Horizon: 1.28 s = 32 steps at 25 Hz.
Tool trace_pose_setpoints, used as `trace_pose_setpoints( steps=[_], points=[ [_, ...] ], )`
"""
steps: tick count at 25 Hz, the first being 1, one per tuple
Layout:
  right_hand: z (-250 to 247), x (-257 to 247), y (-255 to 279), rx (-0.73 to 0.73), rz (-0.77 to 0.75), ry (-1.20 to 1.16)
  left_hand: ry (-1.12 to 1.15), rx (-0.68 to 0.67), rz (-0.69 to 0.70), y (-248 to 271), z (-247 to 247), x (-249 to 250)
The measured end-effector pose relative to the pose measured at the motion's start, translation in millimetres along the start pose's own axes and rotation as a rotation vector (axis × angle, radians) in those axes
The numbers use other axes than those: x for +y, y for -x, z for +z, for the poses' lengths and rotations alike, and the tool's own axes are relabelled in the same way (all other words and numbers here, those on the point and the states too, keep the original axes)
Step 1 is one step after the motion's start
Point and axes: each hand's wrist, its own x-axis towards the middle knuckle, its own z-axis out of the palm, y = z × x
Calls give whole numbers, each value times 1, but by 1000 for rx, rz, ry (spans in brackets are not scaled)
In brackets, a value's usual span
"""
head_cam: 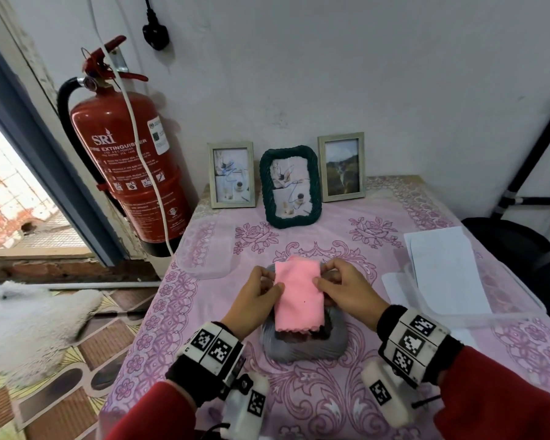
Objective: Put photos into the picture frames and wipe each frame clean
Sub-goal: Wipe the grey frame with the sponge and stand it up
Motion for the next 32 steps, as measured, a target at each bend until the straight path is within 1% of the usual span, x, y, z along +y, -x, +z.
trace_pose_setpoints(
  steps=[2,5,9,12,14,15,18,20,22,24,27,32],
  points=[
    [3,-3,2,-9,5,-92,136,-5,-12,0,2,1],
    [5,-6,3,25,2,-218,320,-41,6,2,4,1],
    [6,-6,3,54,-24,-270,391,-4,56,1,2,-1],
    [4,-4,1,57,-3,-262,414,39,89,2,-4,-4],
    [3,-1,-1,62,0,-188,418,58,120,1,-12,-4],
    [2,2,-2,75,-18,-86,407,68,135,0,-19,-3],
    [-3,9,-7,79,-59,359,297,113,175,-10,-44,0],
    [-4,11,-9,43,9,510,216,150,170,-20,-65,2],
    [-3,11,-13,27,67,563,161,188,137,-33,-87,4],
    [-2,11,-17,9,87,586,97,200,95,-45,-109,4],
    [-4,12,-22,-7,89,605,-34,161,27,-63,-137,-1],
    [-6,15,-25,-8,63,614,-56,109,-21,-89,-159,-4]
  ],
)
